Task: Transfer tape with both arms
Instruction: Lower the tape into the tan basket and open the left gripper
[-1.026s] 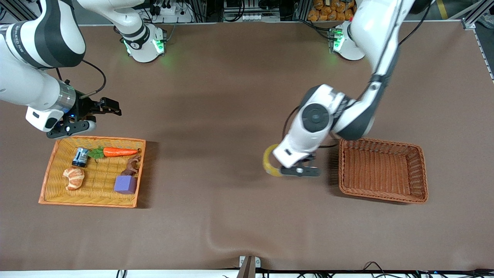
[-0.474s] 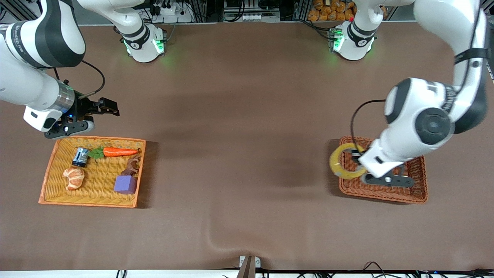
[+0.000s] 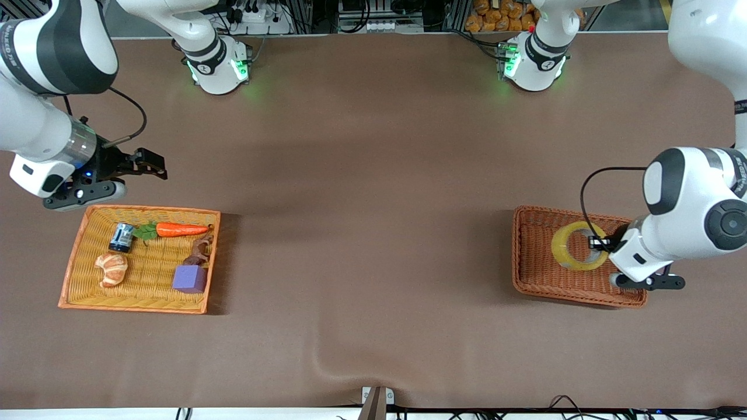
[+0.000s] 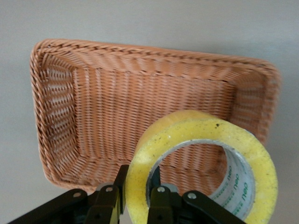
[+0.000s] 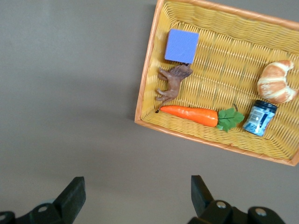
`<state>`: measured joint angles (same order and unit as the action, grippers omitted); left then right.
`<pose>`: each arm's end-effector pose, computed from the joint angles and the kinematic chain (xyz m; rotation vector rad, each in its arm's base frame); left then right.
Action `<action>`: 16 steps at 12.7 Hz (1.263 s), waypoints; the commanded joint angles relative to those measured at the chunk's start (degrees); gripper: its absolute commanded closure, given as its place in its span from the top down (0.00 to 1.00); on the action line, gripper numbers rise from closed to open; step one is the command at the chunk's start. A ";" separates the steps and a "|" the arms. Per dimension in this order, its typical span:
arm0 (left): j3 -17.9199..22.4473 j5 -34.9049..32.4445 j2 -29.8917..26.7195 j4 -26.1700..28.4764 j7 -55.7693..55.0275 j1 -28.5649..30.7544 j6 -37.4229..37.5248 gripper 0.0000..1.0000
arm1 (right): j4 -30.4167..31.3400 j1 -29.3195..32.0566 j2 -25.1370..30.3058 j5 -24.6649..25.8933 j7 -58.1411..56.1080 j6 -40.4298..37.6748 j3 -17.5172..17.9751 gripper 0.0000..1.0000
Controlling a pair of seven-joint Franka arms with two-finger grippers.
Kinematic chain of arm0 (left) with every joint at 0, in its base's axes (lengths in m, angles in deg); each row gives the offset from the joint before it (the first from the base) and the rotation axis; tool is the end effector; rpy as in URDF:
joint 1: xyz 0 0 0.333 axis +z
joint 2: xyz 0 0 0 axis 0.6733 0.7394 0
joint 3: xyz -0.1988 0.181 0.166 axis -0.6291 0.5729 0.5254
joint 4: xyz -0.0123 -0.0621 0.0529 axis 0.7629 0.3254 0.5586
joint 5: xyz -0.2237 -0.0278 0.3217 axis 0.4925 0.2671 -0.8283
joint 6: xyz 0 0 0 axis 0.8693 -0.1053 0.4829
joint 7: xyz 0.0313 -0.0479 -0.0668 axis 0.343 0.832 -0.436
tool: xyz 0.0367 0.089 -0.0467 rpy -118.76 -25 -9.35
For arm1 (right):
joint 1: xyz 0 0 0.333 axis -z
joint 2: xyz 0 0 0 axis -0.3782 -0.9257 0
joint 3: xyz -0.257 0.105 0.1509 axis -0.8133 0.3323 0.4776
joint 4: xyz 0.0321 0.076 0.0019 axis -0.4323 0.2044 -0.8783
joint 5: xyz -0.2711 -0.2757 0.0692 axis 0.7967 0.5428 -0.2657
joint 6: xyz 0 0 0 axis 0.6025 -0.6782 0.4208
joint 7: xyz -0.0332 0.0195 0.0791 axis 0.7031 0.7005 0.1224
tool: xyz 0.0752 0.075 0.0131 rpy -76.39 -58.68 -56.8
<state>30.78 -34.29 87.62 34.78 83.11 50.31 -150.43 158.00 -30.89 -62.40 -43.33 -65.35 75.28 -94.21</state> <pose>0.6762 0.0000 0.3473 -3.0839 0.0583 0.2138 0.5563 0.0349 0.5107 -3.0579 -0.3176 0.1376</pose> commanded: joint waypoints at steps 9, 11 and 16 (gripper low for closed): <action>-1.26 -0.42 -0.56 8.91 0.25 5.46 -14.09 1.00 | -14.10 5.68 -0.74 2.68 0.09 -14.01 0.06 1.00; -2.22 -0.42 -5.47 8.90 0.87 5.11 -13.48 1.00 | -16.57 6.90 -0.39 2.08 0.01 -15.51 -0.20 1.00; -7.05 -0.33 -12.79 2.60 0.95 5.02 1.17 1.00 | -18.78 8.06 1.19 1.10 0.62 -16.66 0.15 1.00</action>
<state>24.58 -34.40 76.44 40.22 84.09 55.07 -155.06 140.35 -23.96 -62.02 -41.24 -65.27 59.72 -94.97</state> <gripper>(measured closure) 0.000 0.000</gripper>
